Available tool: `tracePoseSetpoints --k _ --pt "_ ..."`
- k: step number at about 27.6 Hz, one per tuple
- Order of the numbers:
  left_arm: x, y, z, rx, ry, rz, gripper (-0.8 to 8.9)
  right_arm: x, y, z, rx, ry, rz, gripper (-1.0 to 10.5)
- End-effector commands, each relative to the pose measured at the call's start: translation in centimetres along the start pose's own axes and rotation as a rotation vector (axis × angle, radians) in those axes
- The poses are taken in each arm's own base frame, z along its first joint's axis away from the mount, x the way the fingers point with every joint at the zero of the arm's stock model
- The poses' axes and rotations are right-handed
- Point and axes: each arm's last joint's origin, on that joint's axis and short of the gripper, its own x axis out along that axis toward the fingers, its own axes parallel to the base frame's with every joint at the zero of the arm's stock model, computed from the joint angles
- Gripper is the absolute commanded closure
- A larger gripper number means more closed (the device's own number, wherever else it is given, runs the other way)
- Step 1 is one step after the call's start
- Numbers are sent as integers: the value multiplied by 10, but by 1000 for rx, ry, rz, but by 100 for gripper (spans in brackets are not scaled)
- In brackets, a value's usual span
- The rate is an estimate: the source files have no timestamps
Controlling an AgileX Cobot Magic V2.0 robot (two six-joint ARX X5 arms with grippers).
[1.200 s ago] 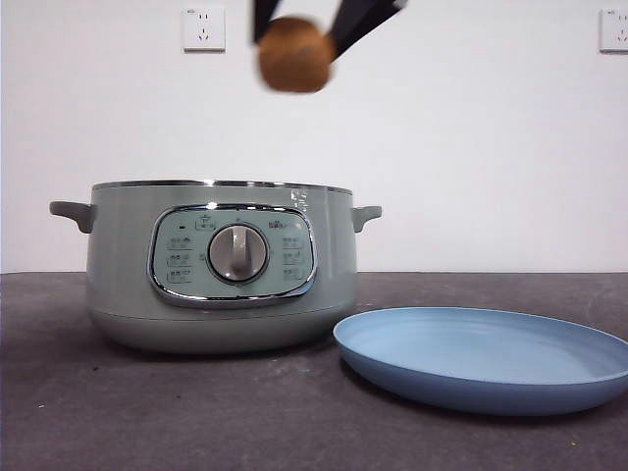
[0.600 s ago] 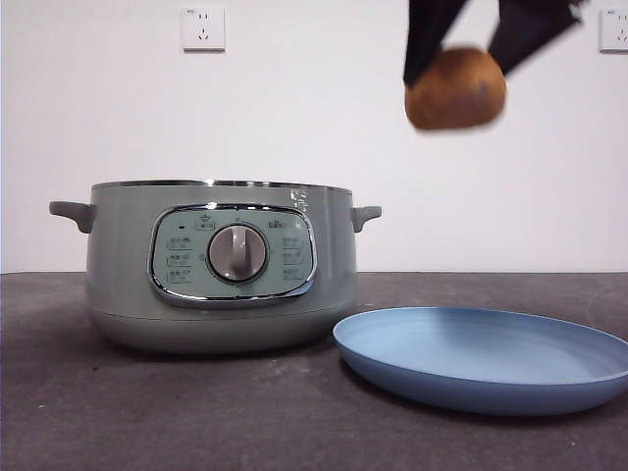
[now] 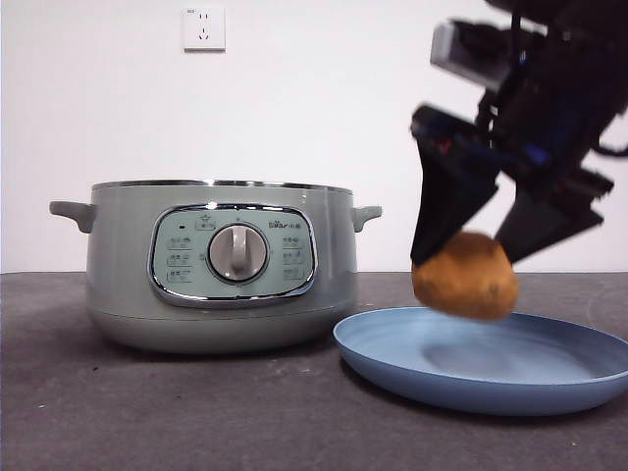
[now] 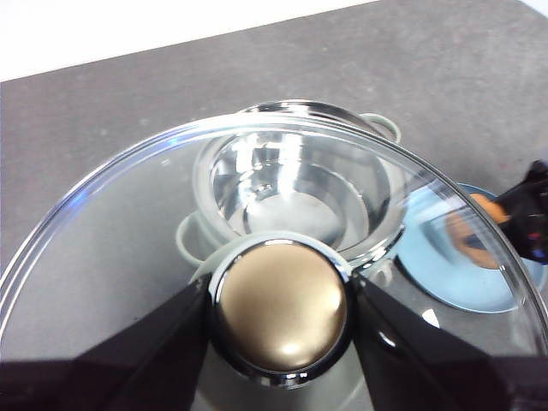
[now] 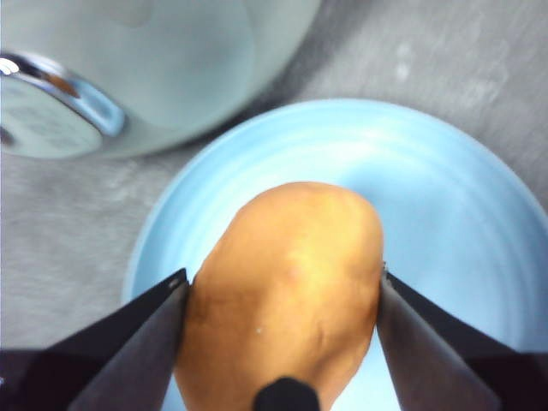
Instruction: Take the potato out from the steamer,put the potato on the plate,close the lid
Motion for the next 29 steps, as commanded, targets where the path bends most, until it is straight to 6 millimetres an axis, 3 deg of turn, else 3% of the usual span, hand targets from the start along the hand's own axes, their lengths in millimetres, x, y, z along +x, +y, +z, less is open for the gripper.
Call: tracePoseSetpoints --k 1,10,16,18,29 --pt "-6 -1 4 20 -60 -21 822 13 -6 -7 29 32 -12 960" --pt "-4 -1 5 20 -63 -24 822 29 -13 -11 50 83 -23 919" --pt "11 1 15 21 -64 -54 822 29 -16 -12 72 90 -30 503" --pt "18 2 19 21 -62 -78 822 28 -17 -12 83 96 -35 441" --pt "81 8 42 40 -19 -143 822 17 -20 -4 108 42 -51 437"
